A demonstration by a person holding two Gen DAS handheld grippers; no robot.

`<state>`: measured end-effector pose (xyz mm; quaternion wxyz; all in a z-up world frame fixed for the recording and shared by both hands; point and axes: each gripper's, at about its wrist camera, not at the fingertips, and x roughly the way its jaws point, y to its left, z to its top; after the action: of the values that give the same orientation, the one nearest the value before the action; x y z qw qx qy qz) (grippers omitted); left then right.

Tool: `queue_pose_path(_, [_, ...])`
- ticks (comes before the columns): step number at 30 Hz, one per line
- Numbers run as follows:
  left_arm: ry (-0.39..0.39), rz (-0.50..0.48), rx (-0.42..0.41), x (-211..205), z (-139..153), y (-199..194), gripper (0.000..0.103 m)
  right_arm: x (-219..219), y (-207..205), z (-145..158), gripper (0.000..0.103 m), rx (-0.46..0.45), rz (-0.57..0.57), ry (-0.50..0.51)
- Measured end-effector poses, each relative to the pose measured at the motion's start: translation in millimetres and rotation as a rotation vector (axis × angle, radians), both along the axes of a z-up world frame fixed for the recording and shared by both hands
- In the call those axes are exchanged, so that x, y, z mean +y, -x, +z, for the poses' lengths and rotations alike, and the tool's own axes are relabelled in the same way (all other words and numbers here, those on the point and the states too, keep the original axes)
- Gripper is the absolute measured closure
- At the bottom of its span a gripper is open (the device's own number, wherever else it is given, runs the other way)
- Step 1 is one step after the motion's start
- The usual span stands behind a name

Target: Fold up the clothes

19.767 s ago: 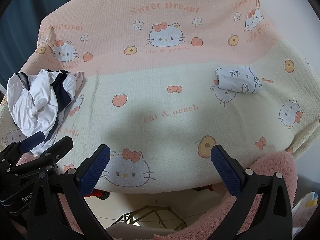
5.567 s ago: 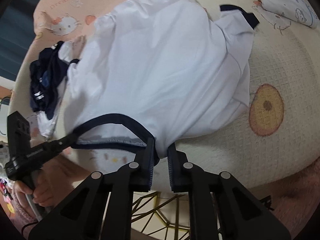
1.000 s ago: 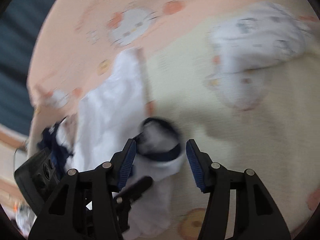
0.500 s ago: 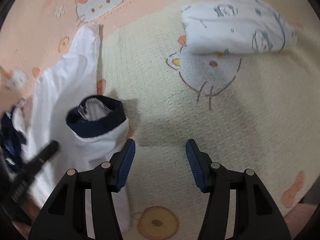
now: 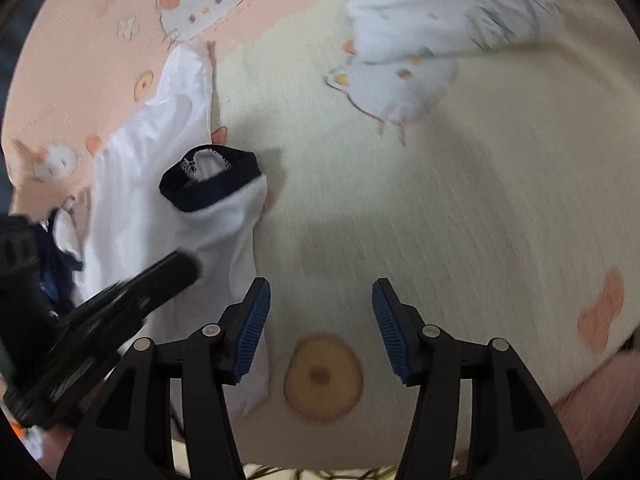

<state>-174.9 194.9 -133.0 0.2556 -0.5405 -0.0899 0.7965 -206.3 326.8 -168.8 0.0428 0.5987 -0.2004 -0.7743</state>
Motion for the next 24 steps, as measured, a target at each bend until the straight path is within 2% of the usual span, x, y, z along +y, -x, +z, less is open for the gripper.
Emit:
queue_pose_path(1, [0.014, 0.007, 0.003, 5, -1, 4, 0.056, 5, -2, 0, 0.048, 0.001, -0.025, -0.006])
queue_pose_path(2, [0.015, 0.012, 0.001, 8, -2, 8, 0.055, 7, -1, 3, 0.048, 0.007, -0.045, -0.024])
queue_pose_path(4, [0.027, 0.015, -0.007, 13, -5, 13, 0.055, 10, 2, 9, 0.048, 0.024, -0.081, -0.050])
queue_pose_path(8, [0.109, 0.013, -0.004, 23, -16, 12, 0.057, 9, 9, 14, 0.048, 0.046, -0.100, -0.066])
queue_pose_path(10, [0.165, 0.018, 0.020, 28, -19, 8, 0.067, 10, 9, 13, 0.048, 0.035, -0.093, -0.074])
queue_pose_path(11, [0.172, 0.022, 0.026, 28, -18, 8, 0.081, 12, 8, 13, 0.048, 0.030, -0.092, -0.070])
queue_pose_path(12, [0.179, 0.026, 0.032, 28, -17, 7, 0.088, 14, 6, 14, 0.048, 0.026, -0.091, -0.067])
queue_pose_path(15, [0.199, 0.036, 0.050, 27, -15, 5, 0.094, 18, 7, 14, 0.048, 0.024, -0.098, -0.070])
queue_pose_path(16, [0.183, 0.045, 0.051, 22, -11, 4, 0.094, 17, 10, 13, 0.047, 0.025, -0.099, -0.069])
queue_pose_path(20, [-0.004, 0.108, 0.023, -19, 18, -8, 0.094, 7, 14, 7, 0.047, 0.031, -0.063, -0.048])
queue_pose_path(24, [-0.154, 0.184, -0.032, -70, 29, -16, 0.094, -18, 19, 6, 0.047, 0.057, 0.031, 0.043])
